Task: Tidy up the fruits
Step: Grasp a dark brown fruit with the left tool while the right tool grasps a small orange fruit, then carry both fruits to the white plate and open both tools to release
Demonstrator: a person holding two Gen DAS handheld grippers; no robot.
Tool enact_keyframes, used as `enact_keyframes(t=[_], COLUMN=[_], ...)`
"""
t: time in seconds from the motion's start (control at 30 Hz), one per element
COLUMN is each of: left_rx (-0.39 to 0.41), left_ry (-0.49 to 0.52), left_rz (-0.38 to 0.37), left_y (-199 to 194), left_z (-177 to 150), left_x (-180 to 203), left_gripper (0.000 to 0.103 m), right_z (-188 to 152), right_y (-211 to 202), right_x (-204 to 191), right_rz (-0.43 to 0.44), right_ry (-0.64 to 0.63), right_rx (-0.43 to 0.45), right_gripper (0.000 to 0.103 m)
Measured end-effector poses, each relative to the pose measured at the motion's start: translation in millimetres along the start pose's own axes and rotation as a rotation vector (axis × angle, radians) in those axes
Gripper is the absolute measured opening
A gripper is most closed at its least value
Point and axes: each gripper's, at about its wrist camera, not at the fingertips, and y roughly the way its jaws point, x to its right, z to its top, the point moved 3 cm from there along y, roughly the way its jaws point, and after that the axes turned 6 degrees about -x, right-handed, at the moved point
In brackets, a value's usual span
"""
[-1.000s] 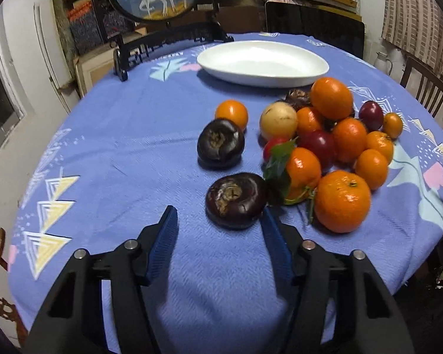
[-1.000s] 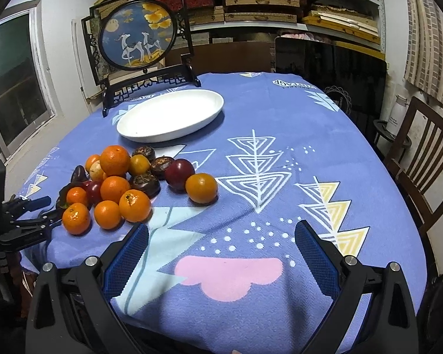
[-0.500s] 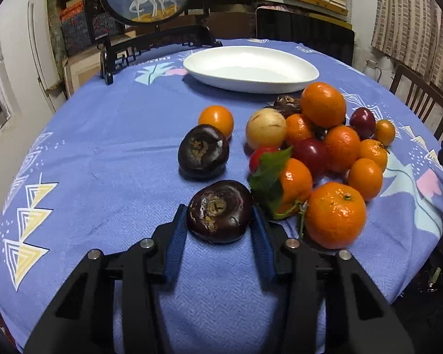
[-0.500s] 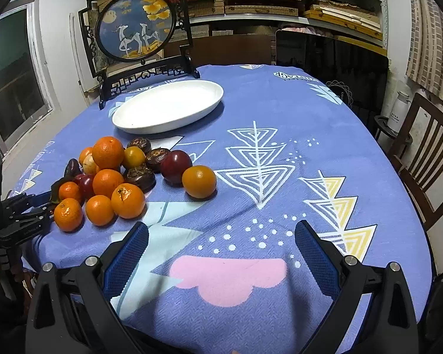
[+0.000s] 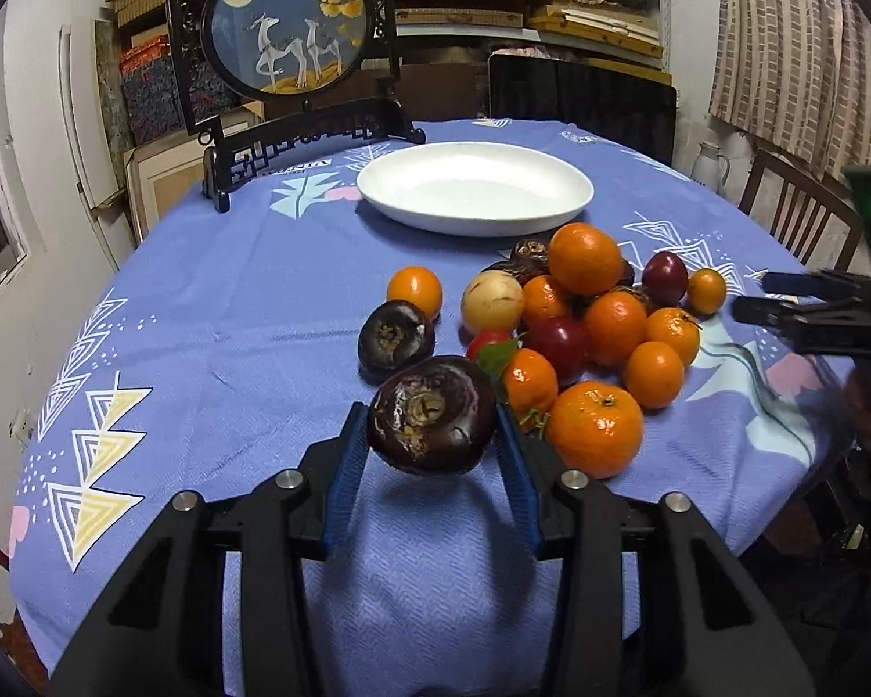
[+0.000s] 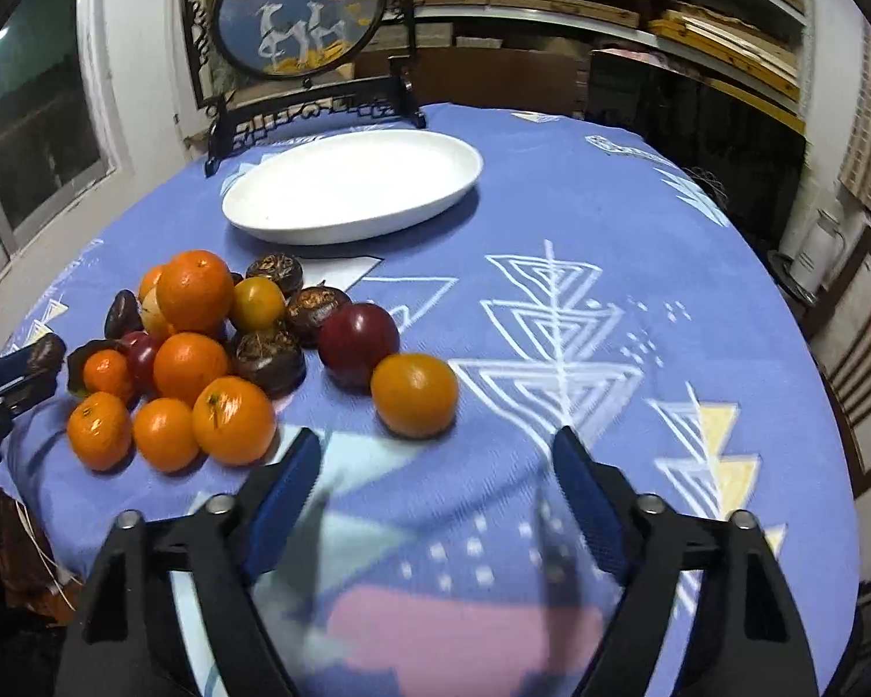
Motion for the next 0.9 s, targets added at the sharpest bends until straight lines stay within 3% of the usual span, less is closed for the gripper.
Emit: enact_keyframes(t=[0.1,0.23,0.3,0.67,0.9], left_rx=[-0.011,-0.019,-0.021,-0.012,0.012], left_ry=[-0.008,-0.017,-0.021,-0.040,-0.015], left_rz=[0.002,0.005,0.006,-0.008,-0.038], left_y=[3,5,6,4,1], left_z=[0,-1,0,6,49], left_x=[-2,-5,-7,-12,-11], left_gripper=[0.043,0.043,0.043,0.043,0.043], right_z=[10,16,15,5,33], right_y=[17,29,34,13,-19], right_x=[-1,-2,-5,10,18], right_rz=[-0.008,0.025,0.050,0.141,0.162], right_ry=[-0.024,-0.028,-0.033,0.028,0.009], right_rx=[-0.046,-0.072,-0.091,-0.013,0.041], right_gripper=[0.057,0.056,0.038,0.037,0.037])
